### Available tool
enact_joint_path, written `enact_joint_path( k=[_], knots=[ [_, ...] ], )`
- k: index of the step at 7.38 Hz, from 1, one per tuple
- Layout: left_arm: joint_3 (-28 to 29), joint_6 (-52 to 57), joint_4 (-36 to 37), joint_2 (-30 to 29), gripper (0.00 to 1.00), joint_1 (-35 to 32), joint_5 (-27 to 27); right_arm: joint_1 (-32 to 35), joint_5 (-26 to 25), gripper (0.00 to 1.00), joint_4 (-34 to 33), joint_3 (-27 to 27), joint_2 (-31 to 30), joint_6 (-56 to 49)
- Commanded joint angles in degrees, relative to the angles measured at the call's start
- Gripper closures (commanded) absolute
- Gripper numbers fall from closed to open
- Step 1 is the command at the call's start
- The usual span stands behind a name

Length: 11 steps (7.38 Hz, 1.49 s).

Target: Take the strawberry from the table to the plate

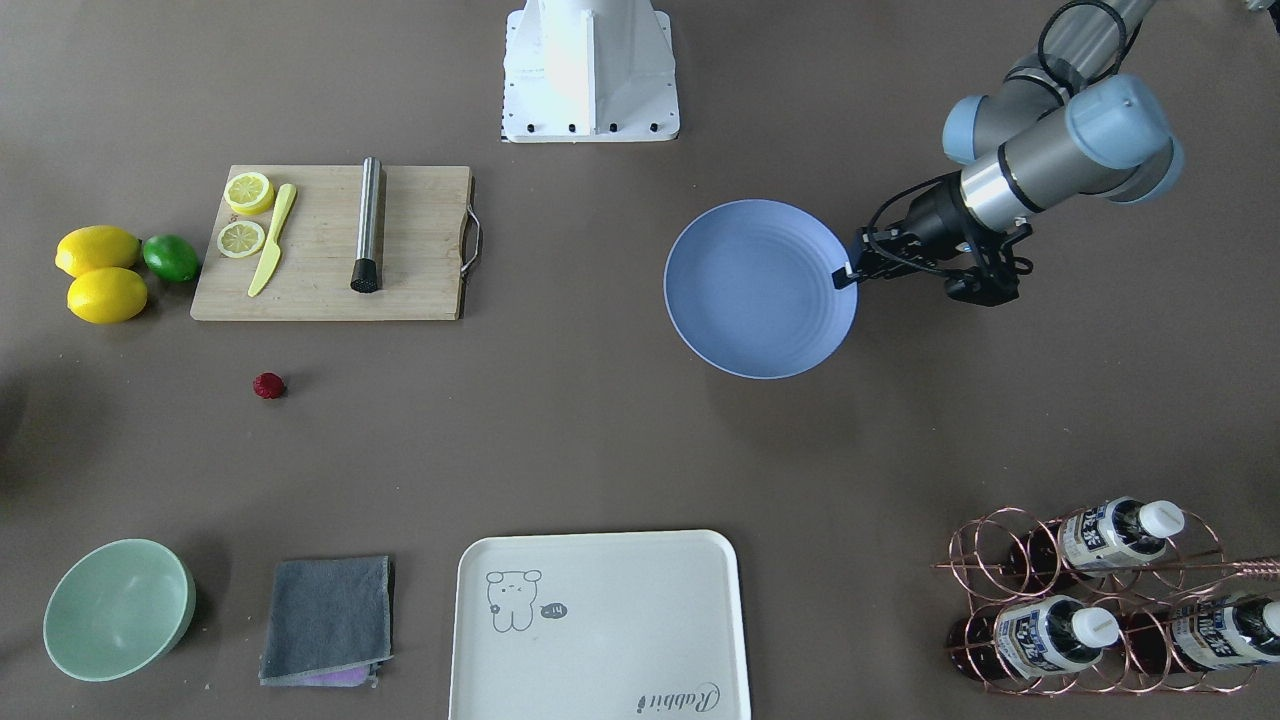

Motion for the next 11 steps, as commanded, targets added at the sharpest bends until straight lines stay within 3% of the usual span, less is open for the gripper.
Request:
enact_joint_path(
  k=[1,3,9,10,11],
  knots=[
    [0.19,-3.34,11.89,-10.88,1.00,8.71,11.02,0.00,0.03,0.00,0.10,-0.07,0.00,-0.01],
    [1.85,-2.99,13.98,-12.61,1.00,11.74,15.03,0.00,0.03,0.00,0.10,0.02,0.09,-0.01],
    [4.68,-2.99,13.27,-12.96,1.00,12.09,15.03,0.00,0.03,0.00,0.19,0.02,0.52,-0.01],
    [4.59,-3.16,13.19,-12.87,0.81,12.09,14.95,-0.09,0.03,0.00,0.10,0.02,0.79,0.08],
    [4.50,-3.08,13.36,-12.96,0.19,12.09,14.94,-0.35,0.11,0.00,0.10,0.28,0.96,0.25]
  ],
)
